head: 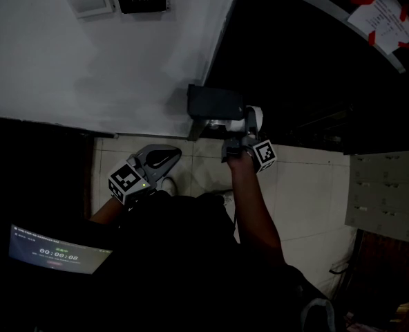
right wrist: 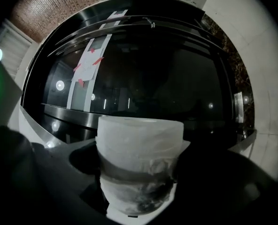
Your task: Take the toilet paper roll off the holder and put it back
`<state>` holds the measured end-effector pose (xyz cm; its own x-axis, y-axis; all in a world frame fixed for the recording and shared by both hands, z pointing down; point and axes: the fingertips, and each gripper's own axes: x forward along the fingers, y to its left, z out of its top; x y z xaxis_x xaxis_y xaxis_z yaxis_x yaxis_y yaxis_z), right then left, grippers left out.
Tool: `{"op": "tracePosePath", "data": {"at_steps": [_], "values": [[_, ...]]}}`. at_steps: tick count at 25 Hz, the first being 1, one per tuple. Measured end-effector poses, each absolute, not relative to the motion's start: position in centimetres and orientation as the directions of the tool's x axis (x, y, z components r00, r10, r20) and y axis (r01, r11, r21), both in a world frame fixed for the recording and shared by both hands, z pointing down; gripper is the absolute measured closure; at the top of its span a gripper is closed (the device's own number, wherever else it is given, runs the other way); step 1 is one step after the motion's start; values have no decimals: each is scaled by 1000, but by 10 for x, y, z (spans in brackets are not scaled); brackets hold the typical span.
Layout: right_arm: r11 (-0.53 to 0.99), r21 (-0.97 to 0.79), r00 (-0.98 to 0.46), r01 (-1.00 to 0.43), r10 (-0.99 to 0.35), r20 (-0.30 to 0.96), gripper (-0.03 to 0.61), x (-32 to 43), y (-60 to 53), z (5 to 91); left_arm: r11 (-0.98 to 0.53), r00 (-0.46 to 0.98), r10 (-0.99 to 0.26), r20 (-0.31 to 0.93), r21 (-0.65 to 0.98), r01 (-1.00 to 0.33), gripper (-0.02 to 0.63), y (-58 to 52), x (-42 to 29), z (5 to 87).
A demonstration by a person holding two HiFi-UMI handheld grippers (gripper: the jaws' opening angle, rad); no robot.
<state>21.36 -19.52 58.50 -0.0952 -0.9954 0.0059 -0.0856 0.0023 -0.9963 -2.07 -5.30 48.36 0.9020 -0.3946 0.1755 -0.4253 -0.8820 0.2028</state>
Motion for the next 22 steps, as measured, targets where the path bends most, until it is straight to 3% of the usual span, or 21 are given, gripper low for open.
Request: {"op": "tracePosePath", "data": {"at_steps": [7,22], "values": [[-18,-1000,-78,-1,-997,18,119,199,-194,597,-882,900,-401,167,196,-429,611,-53,-23,486],[-35,-997,-195,-71,-980,48,119,110,-187,592,-877,895,-412,170,195,-440,611,-50,-27,483]]}}
